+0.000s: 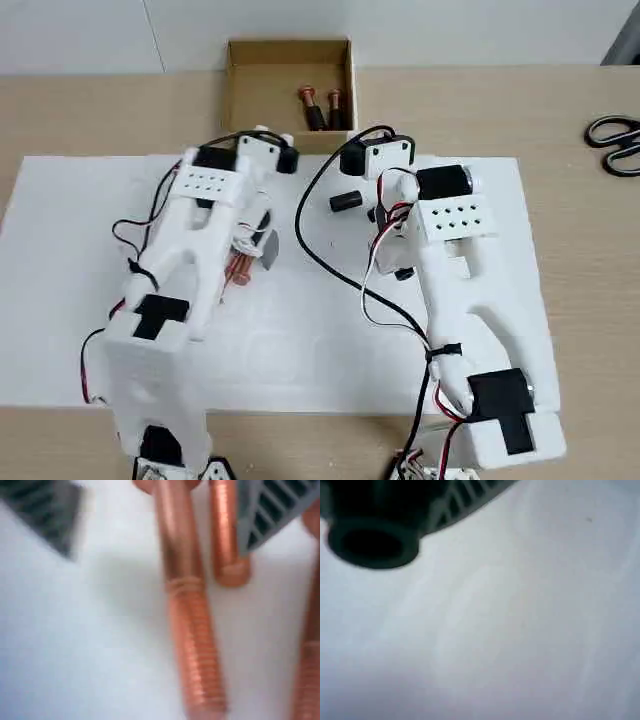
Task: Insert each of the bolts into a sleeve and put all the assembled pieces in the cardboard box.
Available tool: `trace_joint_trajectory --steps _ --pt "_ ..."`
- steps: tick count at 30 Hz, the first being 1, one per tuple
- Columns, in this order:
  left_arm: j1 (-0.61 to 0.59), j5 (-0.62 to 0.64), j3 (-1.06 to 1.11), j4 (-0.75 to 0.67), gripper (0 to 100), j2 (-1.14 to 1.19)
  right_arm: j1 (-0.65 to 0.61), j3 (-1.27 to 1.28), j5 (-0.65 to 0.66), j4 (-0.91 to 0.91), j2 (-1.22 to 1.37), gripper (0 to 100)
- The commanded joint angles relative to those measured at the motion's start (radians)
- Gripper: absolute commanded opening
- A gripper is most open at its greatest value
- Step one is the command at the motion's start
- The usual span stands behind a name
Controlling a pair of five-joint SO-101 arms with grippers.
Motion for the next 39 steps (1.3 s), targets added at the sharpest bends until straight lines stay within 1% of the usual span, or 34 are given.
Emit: trace_joint_trajectory --steps 1,8,11,16,25,28,33,36,39 --pt "0.012 0.006 -0.038 0.008 16 -0.002 0.002 -0.049 0.011 0.004 -0.058 0.4" --pt "0.017 0.006 -0.025 0.012 16 -0.002 0.001 -0.049 0.009 0.001 -0.058 0.4" --pt "0.048 0.002 0.013 0.006 15 -0.002 0.001 -0.049 0.009 0.001 -0.058 0.4" --pt "0.1 0.006 0.056 -0.037 8 -0.002 0.001 -0.049 0.009 0.004 -0.058 0.4" --pt "0.106 0.008 0.056 -0.018 7 -0.006 -0.001 -0.046 0.009 0.004 -0.058 0.4" --pt "0.107 0.005 0.045 -0.015 1 -0.011 0.005 -0.048 0.009 0.004 -0.058 0.4" --pt "0.104 -0.006 -0.054 0.086 0 -0.011 0.007 -0.057 0.011 0.005 -0.059 0.4" --pt "0.104 -0.052 -0.14 0.163 0 -0.011 0.028 -0.114 0.011 0.048 -0.074 0.4" --pt "0.104 -0.118 -0.194 0.203 0 -0.011 0.067 -0.201 0.011 0.128 -0.142 0.4"
